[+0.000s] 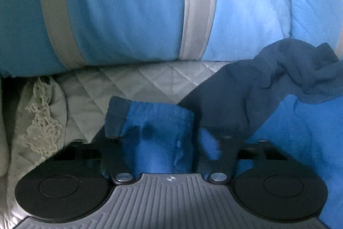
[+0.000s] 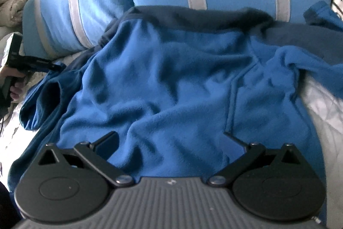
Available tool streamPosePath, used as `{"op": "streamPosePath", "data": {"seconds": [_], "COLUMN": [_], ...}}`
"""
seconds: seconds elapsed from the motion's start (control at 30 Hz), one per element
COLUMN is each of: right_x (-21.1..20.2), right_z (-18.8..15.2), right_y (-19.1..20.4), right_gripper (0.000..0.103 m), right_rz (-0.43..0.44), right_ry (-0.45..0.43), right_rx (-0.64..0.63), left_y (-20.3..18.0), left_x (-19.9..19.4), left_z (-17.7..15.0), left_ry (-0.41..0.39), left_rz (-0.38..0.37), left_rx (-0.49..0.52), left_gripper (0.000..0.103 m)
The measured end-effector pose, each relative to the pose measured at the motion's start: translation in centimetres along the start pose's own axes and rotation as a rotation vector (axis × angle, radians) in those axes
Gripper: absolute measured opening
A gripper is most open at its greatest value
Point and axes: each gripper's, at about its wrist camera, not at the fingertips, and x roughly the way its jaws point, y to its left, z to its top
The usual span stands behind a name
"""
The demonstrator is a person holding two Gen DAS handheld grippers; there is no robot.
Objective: Fold clothes
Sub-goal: 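Grasp the blue sleeve cuff with the left gripper and lift it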
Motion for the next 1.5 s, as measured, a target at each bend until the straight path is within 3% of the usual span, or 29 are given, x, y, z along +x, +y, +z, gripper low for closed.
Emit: {"op": "streamPosePath", "data": {"seconds": [0.13,0.43,0.63,0.83,1.23,1.5], "right_x": [0.4,1.8,2.1,2.2,2.6,2.8], "right_z": [0.0,-0.2,-0.6,-0.9,-1.8,-2.1], "right_y": [0.1,-0.7,-0.4,-0.2,1.0,1.4], "right_gripper": [0.102,0.102,0.102,0.102,0.102,0.102], "right_rz": [-0.013,-0.056,-0.091,-0.128,-0.188,-0.215], "right_ry": [0.011,0.053,0.043,0.022,0.015,0.031], "right_rx": [-0.010,0.029,0.003,0.000,-0.082,-0.125], "left_y": [0.6,4.7,9.0,12.4,17.9,20.6], "left_x": [-1.7,-12.2,-18.5,-20.0,-17.1,-15.8], "left_z": [-0.2,-3.4,-7.8,-13.1,-21.7,-24.8], "left_ry": [-0.061,-0.314,-0.393,-0.372,-0.264,-0.248], "left_rz": [0.027,0.147,0.165,0.177,0.192,0.101], "left_rx": [-0.056,-0.186,-0.302,-0.365,-0.633,-0.814], "left_gripper": [0.016,0.015,0.015,0.015,0.015,0.015]}}
